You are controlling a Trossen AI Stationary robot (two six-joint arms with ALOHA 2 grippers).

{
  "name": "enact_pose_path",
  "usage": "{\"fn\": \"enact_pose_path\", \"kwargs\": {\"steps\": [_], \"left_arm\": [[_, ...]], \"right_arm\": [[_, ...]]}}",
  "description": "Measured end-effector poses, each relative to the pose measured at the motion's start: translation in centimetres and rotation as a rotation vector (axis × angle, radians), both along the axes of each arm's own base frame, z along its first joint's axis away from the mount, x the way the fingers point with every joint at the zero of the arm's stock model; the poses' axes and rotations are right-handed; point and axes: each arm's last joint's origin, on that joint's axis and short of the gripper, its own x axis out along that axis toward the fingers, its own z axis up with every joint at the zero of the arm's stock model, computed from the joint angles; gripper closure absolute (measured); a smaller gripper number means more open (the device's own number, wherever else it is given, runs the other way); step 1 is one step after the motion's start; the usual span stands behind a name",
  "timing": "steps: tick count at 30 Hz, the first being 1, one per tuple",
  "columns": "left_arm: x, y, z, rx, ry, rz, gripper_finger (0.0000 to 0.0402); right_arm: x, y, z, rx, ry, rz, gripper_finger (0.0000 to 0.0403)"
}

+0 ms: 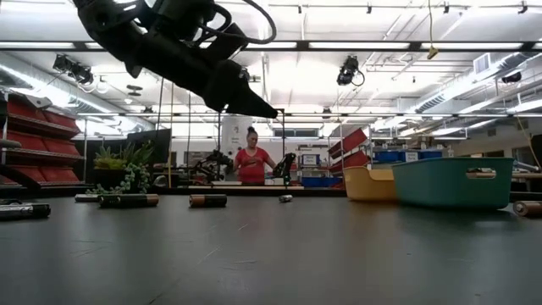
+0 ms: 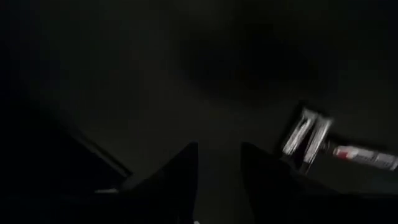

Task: Sort batteries
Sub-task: Put the silver black battery into the yellow bin

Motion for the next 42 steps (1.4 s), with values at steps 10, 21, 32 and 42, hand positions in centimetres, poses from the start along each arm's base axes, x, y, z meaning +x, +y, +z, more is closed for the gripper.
{"fn": "enact_pose_path", "kwargs": {"steps": [10,21,32,42], "left_arm": [[0.1,-0.1,0.1,0.012,-0.006,-0.049,0.0245],[0.1,-0.3,0.0,-0.008,0.007,-0.101,0.0245],[-0.1,-0.3,-0.3,-0.01,0.036,-0.099,0.0245],[-0.1,-0.2,-0.4,-0.002,0.046,-0.086,0.0245]], "right_arm": [[-0.3,0.5,-0.5,-0.034,0.141,-0.146,0.0273],[-0.7,-0.1,-0.6,-0.113,0.172,-0.198,0.0273],[-1.3,-0.3,-1.4,-0.165,0.139,-0.216,0.0273],[-2.2,0.6,-1.5,-0.212,0.046,-0.23,0.0273]]}}
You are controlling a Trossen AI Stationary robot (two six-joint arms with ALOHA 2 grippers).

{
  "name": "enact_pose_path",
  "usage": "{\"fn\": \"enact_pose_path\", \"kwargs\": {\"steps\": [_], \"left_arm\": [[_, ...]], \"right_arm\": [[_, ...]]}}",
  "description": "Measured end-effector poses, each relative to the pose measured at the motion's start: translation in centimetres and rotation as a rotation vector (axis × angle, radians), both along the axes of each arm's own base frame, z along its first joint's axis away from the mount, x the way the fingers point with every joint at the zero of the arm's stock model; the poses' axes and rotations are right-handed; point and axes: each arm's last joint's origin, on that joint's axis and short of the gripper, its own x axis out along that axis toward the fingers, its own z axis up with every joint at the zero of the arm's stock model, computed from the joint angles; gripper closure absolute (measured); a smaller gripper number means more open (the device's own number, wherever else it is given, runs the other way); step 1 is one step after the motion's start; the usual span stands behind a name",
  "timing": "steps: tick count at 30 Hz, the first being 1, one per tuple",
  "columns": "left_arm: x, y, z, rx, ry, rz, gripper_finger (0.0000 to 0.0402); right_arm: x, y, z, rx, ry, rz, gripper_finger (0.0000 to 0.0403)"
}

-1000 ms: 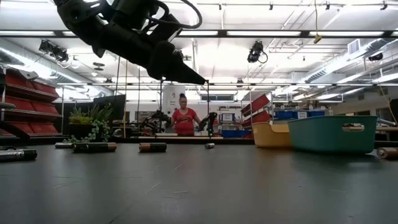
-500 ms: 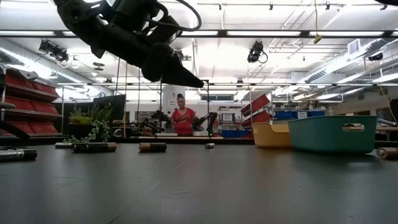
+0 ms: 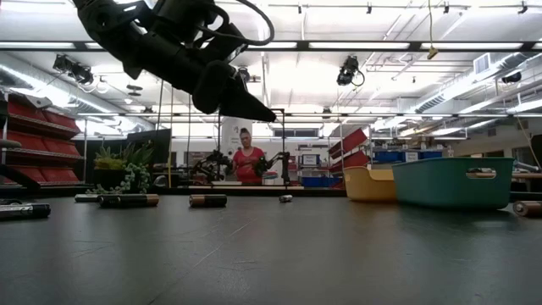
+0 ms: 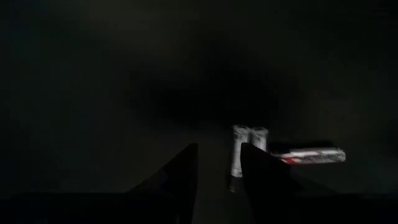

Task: Sort batteries
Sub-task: Put the silver black battery into the yellow bin

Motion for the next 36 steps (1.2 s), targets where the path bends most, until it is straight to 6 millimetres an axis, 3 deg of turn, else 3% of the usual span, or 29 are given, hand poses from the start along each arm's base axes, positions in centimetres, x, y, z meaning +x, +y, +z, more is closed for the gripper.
{"fn": "enact_pose_path", "kwargs": {"steps": [9,18,27,36], "left_arm": [[-0.7,0.1,-1.0,0.012,0.033,0.043,0.0245],[-0.8,0.1,-1.1,0.017,0.017,0.06,0.0245],[-0.8,0.1,-1.1,0.019,0.016,0.059,0.0245],[-0.8,0.1,-1.1,0.023,0.017,0.057,0.0245]], "right_arm": [[-1.2,2.0,0.1,-0.096,-0.139,-0.033,0.0273],[-0.8,4.3,-1.9,-0.144,0.01,-0.015,0.0273],[-0.8,4.6,0.3,-0.2,0.009,-0.012,0.0273],[-1.7,4.3,0.1,-0.255,0.047,-0.014,0.0273]]}}
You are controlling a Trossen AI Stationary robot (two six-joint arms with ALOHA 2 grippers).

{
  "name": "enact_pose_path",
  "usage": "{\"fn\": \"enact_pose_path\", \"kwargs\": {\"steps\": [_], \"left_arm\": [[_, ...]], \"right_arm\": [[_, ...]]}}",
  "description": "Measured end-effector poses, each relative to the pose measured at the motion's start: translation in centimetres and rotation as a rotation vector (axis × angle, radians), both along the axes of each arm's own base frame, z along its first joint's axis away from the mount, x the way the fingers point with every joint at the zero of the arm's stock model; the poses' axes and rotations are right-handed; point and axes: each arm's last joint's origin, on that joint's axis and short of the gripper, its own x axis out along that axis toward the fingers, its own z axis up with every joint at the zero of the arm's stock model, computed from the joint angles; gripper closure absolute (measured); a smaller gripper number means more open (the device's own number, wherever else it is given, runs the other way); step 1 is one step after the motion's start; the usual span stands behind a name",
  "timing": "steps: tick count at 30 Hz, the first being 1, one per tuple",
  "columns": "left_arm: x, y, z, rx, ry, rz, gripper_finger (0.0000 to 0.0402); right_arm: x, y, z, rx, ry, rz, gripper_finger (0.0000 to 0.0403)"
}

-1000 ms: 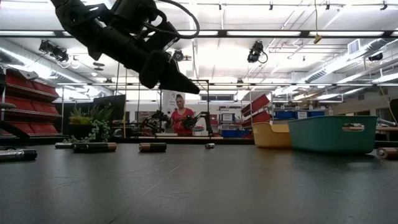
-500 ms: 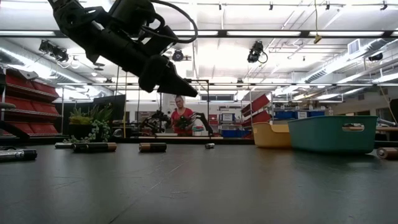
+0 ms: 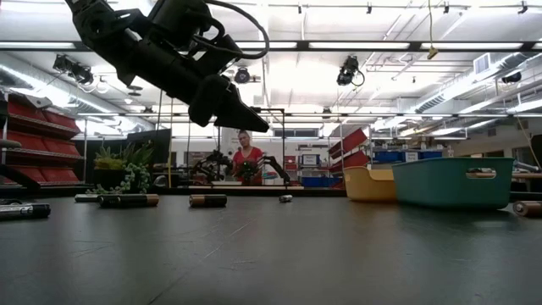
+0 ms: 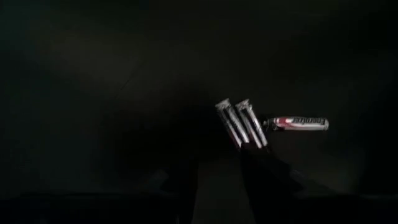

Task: Sort batteries
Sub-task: Put the silver black battery into the yellow bin

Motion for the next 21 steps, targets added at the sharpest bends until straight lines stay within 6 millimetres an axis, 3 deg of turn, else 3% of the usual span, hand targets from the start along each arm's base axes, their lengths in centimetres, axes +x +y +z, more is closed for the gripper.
{"fn": "enact_pose_path", "kwargs": {"steps": [21], "left_arm": [[0.0,0.0,0.0,-0.001,0.001,0.001,0.0245]], "right_arm": [[-0.5,-0.9,-2.9,0.028,-0.02,0.027,0.0273]]}}
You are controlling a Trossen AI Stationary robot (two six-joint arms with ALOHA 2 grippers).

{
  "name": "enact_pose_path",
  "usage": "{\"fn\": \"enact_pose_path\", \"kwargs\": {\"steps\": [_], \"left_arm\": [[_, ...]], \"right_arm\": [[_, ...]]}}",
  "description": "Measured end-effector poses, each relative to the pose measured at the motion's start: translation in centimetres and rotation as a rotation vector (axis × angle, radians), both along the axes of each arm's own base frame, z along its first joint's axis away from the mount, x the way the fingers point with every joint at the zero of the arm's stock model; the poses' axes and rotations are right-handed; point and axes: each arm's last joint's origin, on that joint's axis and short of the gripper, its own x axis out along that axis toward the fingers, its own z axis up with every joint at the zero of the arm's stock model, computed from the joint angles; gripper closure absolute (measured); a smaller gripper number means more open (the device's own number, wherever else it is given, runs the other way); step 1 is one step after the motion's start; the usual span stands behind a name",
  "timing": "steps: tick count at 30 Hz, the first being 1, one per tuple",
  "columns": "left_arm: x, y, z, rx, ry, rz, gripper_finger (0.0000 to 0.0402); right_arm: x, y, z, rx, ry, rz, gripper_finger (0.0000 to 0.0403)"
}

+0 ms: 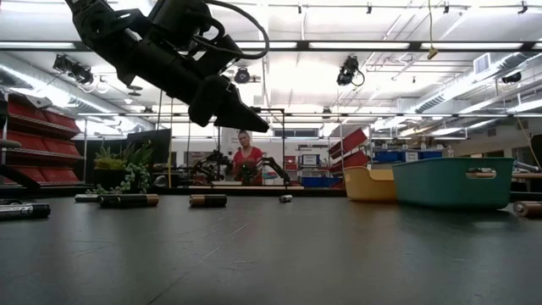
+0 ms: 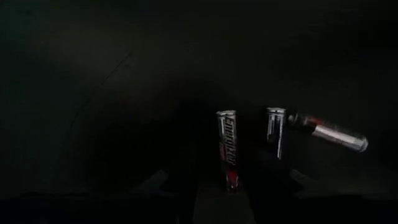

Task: Sort batteries
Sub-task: Put the silver black battery into the yellow bin

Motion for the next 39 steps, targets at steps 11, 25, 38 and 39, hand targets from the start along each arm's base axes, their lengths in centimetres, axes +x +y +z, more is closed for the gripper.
{"fn": "enact_pose_path", "kwargs": {"steps": [11,25,38,39], "left_arm": [[0.0,0.0,0.0,0.0,0.0,0.0,0.0245],[-0.1,0.0,-0.1,-0.006,0.016,-0.007,0.0245],[0.0,0.0,-0.1,-0.014,0.014,-0.01,0.0245],[0.0,0.0,-0.1,-0.014,0.014,-0.01,0.0245]], "right_arm": [[0.3,0.0,0.0,0.036,0.047,0.029,0.033],[1.3,-0.8,0.2,0.006,0.013,0.097,0.0385],[2.0,-0.5,1.8,-0.083,-0.084,0.126,0.0385],[2.1,-0.6,2.0,-0.094,-0.093,0.128,0.0385]]}}
